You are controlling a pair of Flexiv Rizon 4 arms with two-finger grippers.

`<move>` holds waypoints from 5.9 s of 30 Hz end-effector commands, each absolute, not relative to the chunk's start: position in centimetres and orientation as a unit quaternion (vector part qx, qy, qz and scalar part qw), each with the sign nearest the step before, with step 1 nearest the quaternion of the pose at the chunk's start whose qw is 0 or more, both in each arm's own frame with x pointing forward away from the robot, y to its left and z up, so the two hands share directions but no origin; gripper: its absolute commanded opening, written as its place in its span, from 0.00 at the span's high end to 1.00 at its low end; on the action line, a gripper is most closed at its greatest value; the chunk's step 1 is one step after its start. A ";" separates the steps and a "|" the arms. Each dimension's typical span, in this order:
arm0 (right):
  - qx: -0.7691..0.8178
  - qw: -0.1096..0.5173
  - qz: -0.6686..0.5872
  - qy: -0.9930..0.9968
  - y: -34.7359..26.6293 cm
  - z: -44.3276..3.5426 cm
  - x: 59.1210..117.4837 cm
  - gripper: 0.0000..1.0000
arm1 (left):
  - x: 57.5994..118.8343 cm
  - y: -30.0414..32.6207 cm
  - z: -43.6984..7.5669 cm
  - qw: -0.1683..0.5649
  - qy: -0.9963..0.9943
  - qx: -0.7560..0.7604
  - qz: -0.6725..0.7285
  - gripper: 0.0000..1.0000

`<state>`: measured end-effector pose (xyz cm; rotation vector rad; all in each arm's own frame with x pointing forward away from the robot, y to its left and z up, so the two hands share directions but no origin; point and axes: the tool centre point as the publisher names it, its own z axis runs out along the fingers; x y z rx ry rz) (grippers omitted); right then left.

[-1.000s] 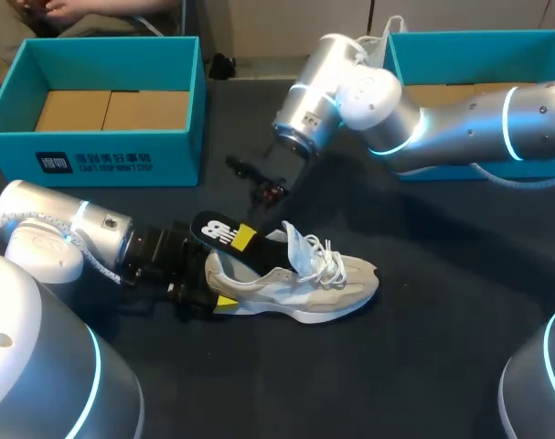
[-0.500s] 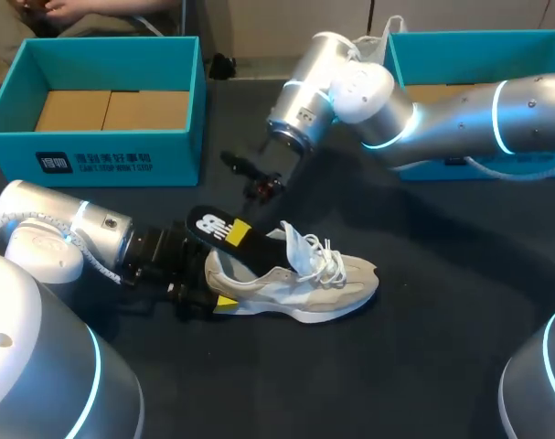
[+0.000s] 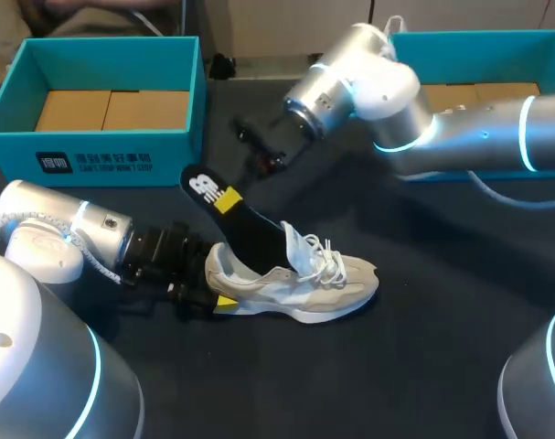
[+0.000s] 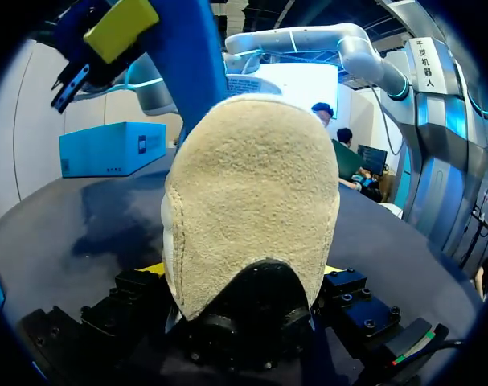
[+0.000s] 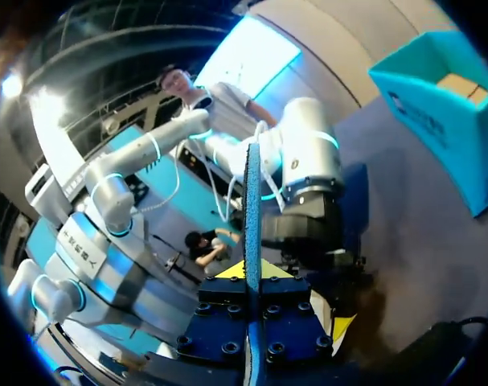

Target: Take the shoe out of the shoebox, open the shoe tongue, remove and reinsert the insole, then place the shoe into the shoebox

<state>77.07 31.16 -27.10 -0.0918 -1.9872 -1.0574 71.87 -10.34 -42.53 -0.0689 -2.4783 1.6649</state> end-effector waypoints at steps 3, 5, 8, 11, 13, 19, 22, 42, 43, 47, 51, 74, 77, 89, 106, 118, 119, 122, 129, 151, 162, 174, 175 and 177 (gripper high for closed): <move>-0.094 0.351 -0.478 -0.800 30.3 -24.7 76.6 1.00 | 71.9 -10.3 -42.7 0.078 -0.828 -0.024 0.555 1.00; -0.103 0.338 -0.493 -0.795 30.4 -24.3 76.9 1.00 | 71.9 -10.3 -42.7 0.078 -0.828 -0.024 0.555 1.00; -0.112 0.304 -0.531 -0.783 30.3 -23.6 77.3 1.00 | 71.9 -10.3 -42.7 0.078 -0.828 -0.024 0.555 1.00; -0.112 0.304 -0.531 -0.783 30.3 -23.6 77.3 1.00 | 71.9 -10.3 -42.7 0.078 -0.828 -0.024 0.555 1.00; -0.112 0.304 -0.531 -0.783 30.3 -23.6 77.3 1.00 | 71.9 -10.3 -42.7 0.078 -0.828 -0.024 0.555 1.00; -0.112 0.304 -0.531 -0.783 30.3 -23.6 77.3 1.00 | 71.9 -10.3 -42.7 0.078 -0.828 -0.024 0.555 1.00; -0.112 0.304 -0.531 -0.783 30.3 -23.6 77.3 1.00 | 71.9 -10.3 -42.7 0.078 -0.828 -0.024 0.555 1.00; -0.156 0.322 -0.596 -0.719 31.6 -18.8 78.8 1.00 | 71.9 -10.3 -42.7 0.078 -0.828 -0.024 0.555 1.00; -0.161 0.323 -0.603 -0.711 31.7 -18.5 78.9 1.00 | 71.9 -10.3 -42.7 0.078 -0.828 -0.024 0.555 1.00; -0.185 0.305 -0.641 -0.679 32.0 -15.9 79.8 1.00 | 71.9 -10.3 -42.7 0.078 -0.828 -0.024 0.555 1.00; -0.196 0.279 -0.670 -0.660 32.1 -13.5 80.9 1.00 | 71.9 -10.3 -42.7 0.078 -0.828 -0.024 0.555 1.00; -0.216 0.300 -0.676 -0.637 30.5 -9.6 82.7 1.00 | 71.9 -10.3 -42.7 0.078 -0.828 -0.024 0.555 1.00; -0.216 0.300 -0.676 -0.637 30.5 -9.6 82.7 1.00 | 71.9 -10.3 -42.7 0.078 -0.828 -0.024 0.555 1.00; -0.227 0.295 -0.667 -0.645 28.0 -8.8 82.2 1.00 | 71.9 -10.3 -42.7 0.078 -0.828 -0.024 0.555 1.00; -0.265 0.289 -0.652 -0.649 21.1 -5.4 80.8 1.00 | 71.9 -10.3 -42.7 0.078 -0.828 -0.024 0.555 1.00; -0.303 0.283 -0.638 -0.649 19.1 -2.5 77.9 1.00 | 71.9 -10.3 -42.7 0.078 -0.828 -0.024 0.555 1.00; -0.306 0.282 -0.636 -0.650 19.0 -2.2 77.5 1.00 | 71.9 -10.3 -42.7 0.078 -0.828 -0.024 0.555 1.00; -0.314 0.280 -0.634 -0.649 18.8 -1.5 76.4 1.00 | 71.9 -10.3 -42.7 0.078 -0.828 -0.024 0.555 1.00; -0.317 0.275 -0.626 -0.657 18.7 0.3 73.5 1.00 | 71.9 -10.3 -42.7 0.078 -0.828 -0.024 0.555 1.00; -0.382 0.289 -0.614 -0.628 16.6 -1.1 69.3 1.00 | 71.9 -10.3 -42.7 0.078 -0.828 -0.024 0.555 1.00; -0.384 0.300 -0.619 -0.616 16.6 -2.2 67.2 1.00 | 71.9 -10.3 -42.7 0.078 -0.828 -0.024 0.555 1.00; -0.392 0.299 -0.620 -0.610 16.9 -2.6 65.8 1.00 | 71.9 -10.3 -42.7 0.078 -0.828 -0.024 0.555 1.00; -0.392 0.296 -0.621 -0.611 16.9 -2.5 65.8 1.00 | 71.9 -10.3 -42.7 0.078 -0.828 -0.024 0.555 1.00; -0.383 0.295 -0.626 -0.612 17.1 -2.4 65.8 1.00 | 71.9 -10.3 -42.7 0.078 -0.828 -0.024 0.555 1.00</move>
